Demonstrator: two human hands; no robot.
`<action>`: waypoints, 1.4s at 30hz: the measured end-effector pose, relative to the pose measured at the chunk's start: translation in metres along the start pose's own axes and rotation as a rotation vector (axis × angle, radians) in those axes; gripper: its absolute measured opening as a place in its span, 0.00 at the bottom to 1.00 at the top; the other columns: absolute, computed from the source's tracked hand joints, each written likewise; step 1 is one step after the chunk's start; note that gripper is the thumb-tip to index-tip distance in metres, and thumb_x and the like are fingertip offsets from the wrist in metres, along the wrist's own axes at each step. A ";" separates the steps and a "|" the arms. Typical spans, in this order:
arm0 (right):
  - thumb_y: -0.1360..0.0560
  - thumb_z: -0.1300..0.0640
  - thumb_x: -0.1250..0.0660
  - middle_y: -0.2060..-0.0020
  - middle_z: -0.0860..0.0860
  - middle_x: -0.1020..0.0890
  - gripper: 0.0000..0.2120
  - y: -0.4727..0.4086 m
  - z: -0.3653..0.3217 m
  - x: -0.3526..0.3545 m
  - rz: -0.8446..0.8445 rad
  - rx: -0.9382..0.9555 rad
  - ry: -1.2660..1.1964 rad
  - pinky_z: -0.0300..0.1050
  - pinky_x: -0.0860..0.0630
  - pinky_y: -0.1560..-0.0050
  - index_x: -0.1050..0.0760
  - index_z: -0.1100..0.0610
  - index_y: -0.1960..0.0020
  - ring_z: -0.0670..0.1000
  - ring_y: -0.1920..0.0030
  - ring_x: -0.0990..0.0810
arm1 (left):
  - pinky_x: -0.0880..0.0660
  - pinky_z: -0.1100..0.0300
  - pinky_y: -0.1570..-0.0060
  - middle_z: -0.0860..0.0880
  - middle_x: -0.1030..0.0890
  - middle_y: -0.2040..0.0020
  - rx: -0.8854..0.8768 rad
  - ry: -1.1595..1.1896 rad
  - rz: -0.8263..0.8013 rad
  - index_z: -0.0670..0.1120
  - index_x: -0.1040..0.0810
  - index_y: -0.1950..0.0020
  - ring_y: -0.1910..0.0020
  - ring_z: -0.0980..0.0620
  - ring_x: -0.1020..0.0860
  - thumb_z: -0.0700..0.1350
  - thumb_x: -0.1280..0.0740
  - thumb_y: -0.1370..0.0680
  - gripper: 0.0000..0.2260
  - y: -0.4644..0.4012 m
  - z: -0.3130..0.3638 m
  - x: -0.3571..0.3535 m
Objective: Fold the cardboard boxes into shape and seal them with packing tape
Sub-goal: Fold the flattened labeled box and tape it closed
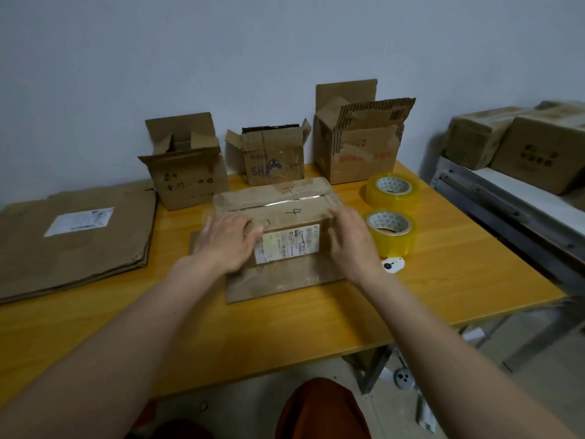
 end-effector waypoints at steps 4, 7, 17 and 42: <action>0.19 0.53 0.42 0.30 0.55 0.34 0.17 -0.003 -0.027 -0.032 -0.161 -0.051 -0.066 0.48 0.43 0.29 0.27 0.58 0.34 0.54 0.28 0.40 | 0.47 0.44 0.27 0.49 0.26 0.34 -0.044 -0.199 -0.066 0.53 0.28 0.34 0.32 0.47 0.31 0.65 0.54 0.21 0.27 0.017 0.002 0.009; 0.18 0.52 0.44 0.33 0.54 0.28 0.18 -0.009 -0.041 -0.042 -0.224 -0.057 -0.210 0.41 0.42 0.31 0.25 0.61 0.36 0.53 0.30 0.34 | 0.28 0.53 0.53 0.51 0.20 0.51 -0.017 -0.098 -0.055 0.56 0.20 0.50 0.50 0.49 0.25 0.68 0.51 0.23 0.25 0.032 -0.009 0.031; 0.18 0.46 0.48 0.27 0.50 0.35 0.23 0.030 -0.094 -0.049 -0.314 -0.199 -0.573 0.50 0.47 0.25 0.36 0.54 0.27 0.49 0.26 0.41 | 0.50 0.53 0.27 0.61 0.58 0.22 -0.023 0.446 -0.230 0.62 0.48 0.23 0.23 0.53 0.53 0.64 0.44 0.23 0.29 0.072 -0.069 -0.012; 0.34 0.54 0.23 0.44 0.61 0.19 0.23 0.068 -0.121 -0.071 -0.061 0.632 -0.205 0.59 0.32 0.33 0.20 0.67 0.45 0.59 0.38 0.23 | 0.42 0.52 0.29 0.55 0.26 0.33 -0.227 0.622 0.301 0.51 0.22 0.37 0.28 0.54 0.39 0.61 0.41 0.25 0.23 0.115 -0.076 -0.011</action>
Point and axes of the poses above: each hand's wrist, its own y-axis away from the middle knuckle, its own x-axis out of the back of the hand, z = x × y, the point moved 6 cm from there along -y, towards the middle knuckle
